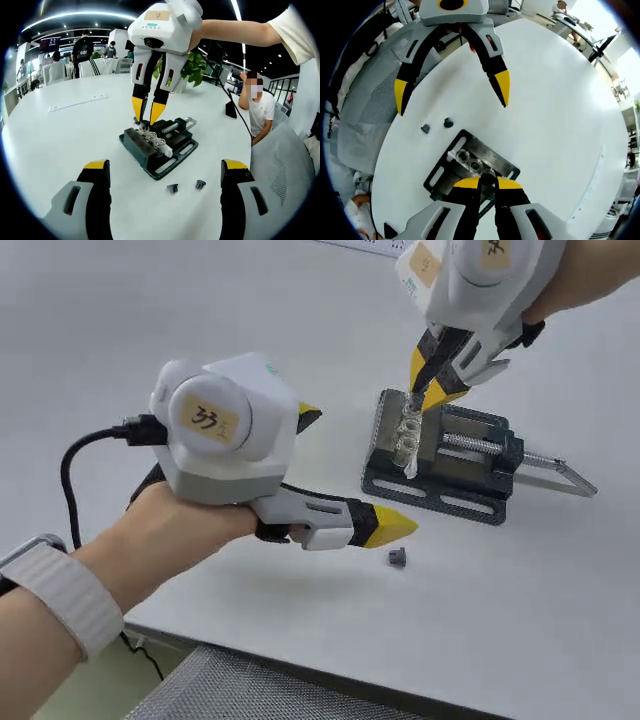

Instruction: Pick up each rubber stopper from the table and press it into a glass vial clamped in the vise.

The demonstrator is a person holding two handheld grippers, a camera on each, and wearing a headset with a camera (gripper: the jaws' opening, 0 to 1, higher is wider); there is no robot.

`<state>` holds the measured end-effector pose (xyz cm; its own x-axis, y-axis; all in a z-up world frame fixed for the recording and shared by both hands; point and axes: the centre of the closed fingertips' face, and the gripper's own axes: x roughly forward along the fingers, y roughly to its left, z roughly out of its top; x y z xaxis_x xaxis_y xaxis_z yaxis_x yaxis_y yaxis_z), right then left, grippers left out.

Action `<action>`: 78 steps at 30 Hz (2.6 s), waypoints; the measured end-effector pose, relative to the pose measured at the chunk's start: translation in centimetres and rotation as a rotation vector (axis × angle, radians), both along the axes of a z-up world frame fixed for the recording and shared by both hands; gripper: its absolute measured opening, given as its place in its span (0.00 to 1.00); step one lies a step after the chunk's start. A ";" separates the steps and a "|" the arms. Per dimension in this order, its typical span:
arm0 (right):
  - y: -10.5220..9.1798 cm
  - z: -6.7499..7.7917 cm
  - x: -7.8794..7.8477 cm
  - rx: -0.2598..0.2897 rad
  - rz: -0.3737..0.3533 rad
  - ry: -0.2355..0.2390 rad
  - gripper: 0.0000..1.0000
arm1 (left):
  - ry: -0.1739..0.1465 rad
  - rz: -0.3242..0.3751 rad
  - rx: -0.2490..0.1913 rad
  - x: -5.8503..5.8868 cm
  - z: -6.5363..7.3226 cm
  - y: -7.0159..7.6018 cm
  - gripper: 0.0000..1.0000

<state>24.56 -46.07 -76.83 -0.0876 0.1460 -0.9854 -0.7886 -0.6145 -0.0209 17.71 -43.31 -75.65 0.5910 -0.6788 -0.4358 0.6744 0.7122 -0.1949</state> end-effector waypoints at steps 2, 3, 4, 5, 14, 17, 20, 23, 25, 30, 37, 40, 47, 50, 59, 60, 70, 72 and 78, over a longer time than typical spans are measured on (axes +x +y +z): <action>0.0 -0.1 0.2 -0.010 -0.002 -0.002 0.05 | 0.001 0.001 0.001 0.0 -0.1 0.1 0.91; 0.0 -0.1 0.2 -0.011 -0.006 0.002 0.05 | 0.001 0.001 0.001 0.0 -0.1 0.1 0.90; 0.0 -0.1 0.2 -0.014 -0.017 0.006 0.05 | 0.002 0.002 0.000 0.0 -0.1 0.2 0.90; 0.0 -0.1 0.3 -0.016 -0.018 0.007 0.05 | 0.003 0.003 -0.001 0.0 -0.1 0.2 0.90; -0.1 -0.2 0.2 -0.048 -0.035 0.006 0.05 | 0.005 0.004 -0.006 -0.1 -0.1 0.2 0.89; -0.2 -0.2 0.2 -0.062 -0.042 0.002 0.05 | 0.006 0.004 -0.005 -0.1 -0.1 0.1 0.89; -0.2 -0.2 0.2 -0.077 -0.059 0.004 0.05 | 0.007 0.002 -0.006 0.0 -0.2 0.1 0.89; -0.1 -0.1 0.2 -0.088 -0.092 0.005 0.05 | 0.008 0.004 -0.005 0.0 -0.2 0.2 0.89; 0.0 -0.1 0.1 -0.088 -0.119 0.008 0.05 | 0.005 0.005 -0.005 0.0 -0.2 0.2 0.89; 0.0 -0.1 0.0 -0.074 -0.174 0.010 0.04 | 0.005 0.006 -0.007 -0.1 -0.1 0.2 0.88; 0.2 -0.2 -0.1 -0.052 -0.260 0.025 0.04 | 0.003 0.004 -0.011 0.0 0.0 0.0 0.88; 0.3 -0.2 -0.2 -0.050 -0.273 0.024 0.04 | 0.006 0.004 -0.011 0.0 -0.1 0.1 0.88; 0.1 -0.3 -0.3 -0.040 -0.238 0.021 0.05 | 0.008 0.005 -0.010 -0.1 -0.1 0.1 0.88; 0.1 -0.2 -0.3 -0.038 -0.207 0.016 0.06 | 0.009 0.008 -0.011 0.0 -0.1 0.2 0.88; 0.3 0.0 -0.1 -0.020 -0.166 0.008 0.07 | 0.010 0.005 -0.012 -0.1 -0.1 0.1 0.88; 0.3 0.0 -0.1 -0.019 -0.167 0.007 0.07 | 0.011 0.004 -0.012 -0.1 -0.1 0.1 0.87; 0.4 -0.3 0.6 -0.013 -0.152 0.004 0.07 | 0.014 0.002 -0.012 -0.1 -0.3 0.1 0.87; 0.3 -0.2 0.4 -0.011 -0.143 -0.001 0.07 | 0.013 0.002 -0.012 -0.1 -0.2 0.0 0.87; 0.1 -0.1 -0.1 -0.010 -0.136 -0.008 0.08 | 0.015 -0.001 -0.013 -0.1 -0.2 -0.1 0.87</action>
<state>24.48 -45.94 -76.91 -0.0597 0.1459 -0.9875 -0.8645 -0.5022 -0.0219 17.59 -43.42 -75.89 0.5839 -0.6850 -0.4357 0.6719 0.7090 -0.2142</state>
